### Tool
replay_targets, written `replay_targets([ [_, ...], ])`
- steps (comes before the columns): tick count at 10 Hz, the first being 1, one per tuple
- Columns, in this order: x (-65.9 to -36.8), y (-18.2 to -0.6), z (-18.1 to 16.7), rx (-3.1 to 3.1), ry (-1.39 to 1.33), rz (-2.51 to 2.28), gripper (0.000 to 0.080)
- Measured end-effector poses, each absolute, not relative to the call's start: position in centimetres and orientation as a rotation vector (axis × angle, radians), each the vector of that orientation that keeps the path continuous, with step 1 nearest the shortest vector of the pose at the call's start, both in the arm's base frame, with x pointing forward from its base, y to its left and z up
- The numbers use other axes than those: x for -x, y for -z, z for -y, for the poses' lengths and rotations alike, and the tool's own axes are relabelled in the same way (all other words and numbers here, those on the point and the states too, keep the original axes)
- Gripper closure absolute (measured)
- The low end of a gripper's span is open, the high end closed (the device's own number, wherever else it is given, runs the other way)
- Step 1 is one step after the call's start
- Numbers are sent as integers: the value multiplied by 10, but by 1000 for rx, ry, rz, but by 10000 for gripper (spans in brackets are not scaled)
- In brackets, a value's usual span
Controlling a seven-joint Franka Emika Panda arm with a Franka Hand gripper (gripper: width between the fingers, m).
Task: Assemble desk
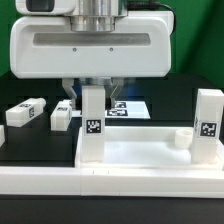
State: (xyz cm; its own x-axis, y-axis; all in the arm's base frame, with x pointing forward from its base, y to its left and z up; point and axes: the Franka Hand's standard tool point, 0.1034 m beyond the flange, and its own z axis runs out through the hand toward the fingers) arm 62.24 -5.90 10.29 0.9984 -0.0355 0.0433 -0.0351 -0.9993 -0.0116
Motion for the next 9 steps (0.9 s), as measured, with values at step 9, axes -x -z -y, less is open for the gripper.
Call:
replay_targets([
  [9, -624, -102, 59, 2724, 38, -1404, 509],
])
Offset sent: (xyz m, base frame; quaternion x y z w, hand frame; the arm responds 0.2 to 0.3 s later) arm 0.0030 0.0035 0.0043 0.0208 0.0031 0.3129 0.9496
